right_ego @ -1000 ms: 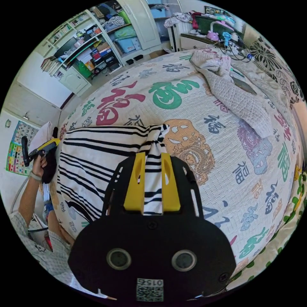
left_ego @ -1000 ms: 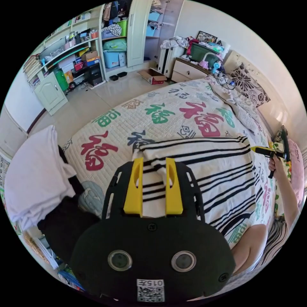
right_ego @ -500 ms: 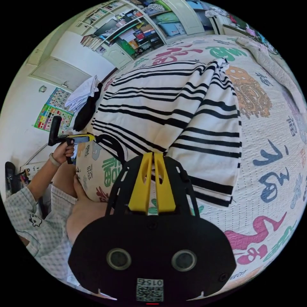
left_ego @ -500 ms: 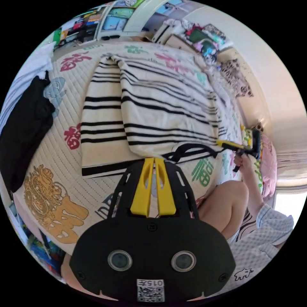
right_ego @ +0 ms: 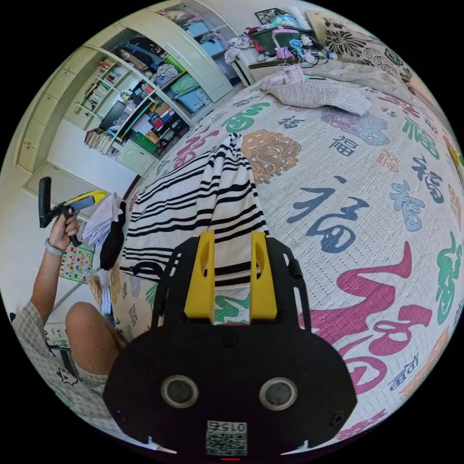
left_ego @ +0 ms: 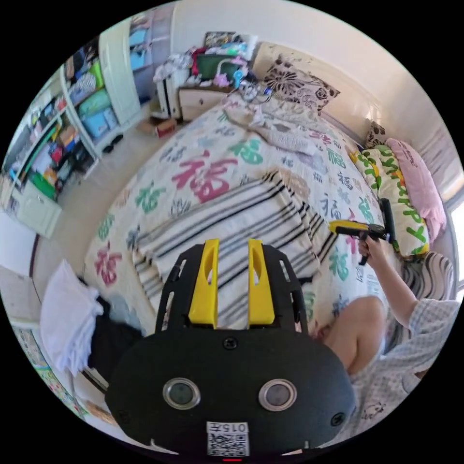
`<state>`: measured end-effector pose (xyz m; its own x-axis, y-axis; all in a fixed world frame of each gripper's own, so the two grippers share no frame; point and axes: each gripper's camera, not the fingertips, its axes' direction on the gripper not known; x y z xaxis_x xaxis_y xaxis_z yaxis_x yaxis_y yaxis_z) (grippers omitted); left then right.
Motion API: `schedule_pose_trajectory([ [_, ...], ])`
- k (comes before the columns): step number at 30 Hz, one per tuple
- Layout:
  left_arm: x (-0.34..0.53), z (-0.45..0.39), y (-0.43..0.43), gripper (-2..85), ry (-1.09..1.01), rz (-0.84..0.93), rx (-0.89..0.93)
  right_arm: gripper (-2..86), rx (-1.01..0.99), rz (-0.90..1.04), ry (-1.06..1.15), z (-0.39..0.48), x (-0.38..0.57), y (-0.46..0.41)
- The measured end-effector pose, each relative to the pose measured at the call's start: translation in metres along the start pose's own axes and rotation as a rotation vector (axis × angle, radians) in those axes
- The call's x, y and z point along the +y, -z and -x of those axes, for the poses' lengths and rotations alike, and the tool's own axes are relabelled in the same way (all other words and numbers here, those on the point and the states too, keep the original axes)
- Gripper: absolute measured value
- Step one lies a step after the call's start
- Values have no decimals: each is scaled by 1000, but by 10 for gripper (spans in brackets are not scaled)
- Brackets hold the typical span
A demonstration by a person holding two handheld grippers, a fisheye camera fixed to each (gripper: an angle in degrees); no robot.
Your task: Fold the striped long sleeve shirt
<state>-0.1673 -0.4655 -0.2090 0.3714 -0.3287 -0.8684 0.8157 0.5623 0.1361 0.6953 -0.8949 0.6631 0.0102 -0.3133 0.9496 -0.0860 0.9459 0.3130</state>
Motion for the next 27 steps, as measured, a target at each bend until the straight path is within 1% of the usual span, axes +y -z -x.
schedule_pose_trajectory([
  [2,-45,-17,-38,94,-118,-29,29,106,-42,29,22,9,-8,-7],
  [4,-103,-36,-102,97,-233,-8,139,102,-132,75,94,31,-18,-24],
  [5,-116,-39,-118,98,-252,-3,170,102,-148,108,111,36,-21,-31],
  [7,-155,-45,-178,97,-261,59,288,82,-161,257,103,44,-34,-64],
  [9,-174,-47,-213,87,-270,113,312,43,-102,259,51,43,-41,-74],
  [10,-183,-46,-230,70,-272,145,304,23,-120,260,14,40,-45,-75],
  [12,-195,-41,-245,44,-263,167,363,13,-195,254,-77,35,-49,-71],
  [14,-206,-33,-252,33,-232,171,433,9,-191,268,-126,36,-52,-67],
  [17,-217,-23,-258,44,-205,194,492,14,-89,299,-140,40,-60,-52],
  [19,-221,-10,-254,71,-238,212,570,61,73,257,-113,37,-80,-34],
  [21,-223,2,-249,80,-282,195,574,80,118,259,-79,32,-99,-37],
  [23,-227,8,-250,80,-315,181,576,83,90,362,-109,25,-110,-61],
  [24,-230,4,-256,75,-361,201,605,72,65,419,-132,24,-112,-77],
  [26,-235,-7,-269,54,-417,254,602,31,132,389,-165,25,-112,-80],
  [27,-237,-12,-273,30,-429,268,571,9,107,388,-190,26,-111,-80],
])
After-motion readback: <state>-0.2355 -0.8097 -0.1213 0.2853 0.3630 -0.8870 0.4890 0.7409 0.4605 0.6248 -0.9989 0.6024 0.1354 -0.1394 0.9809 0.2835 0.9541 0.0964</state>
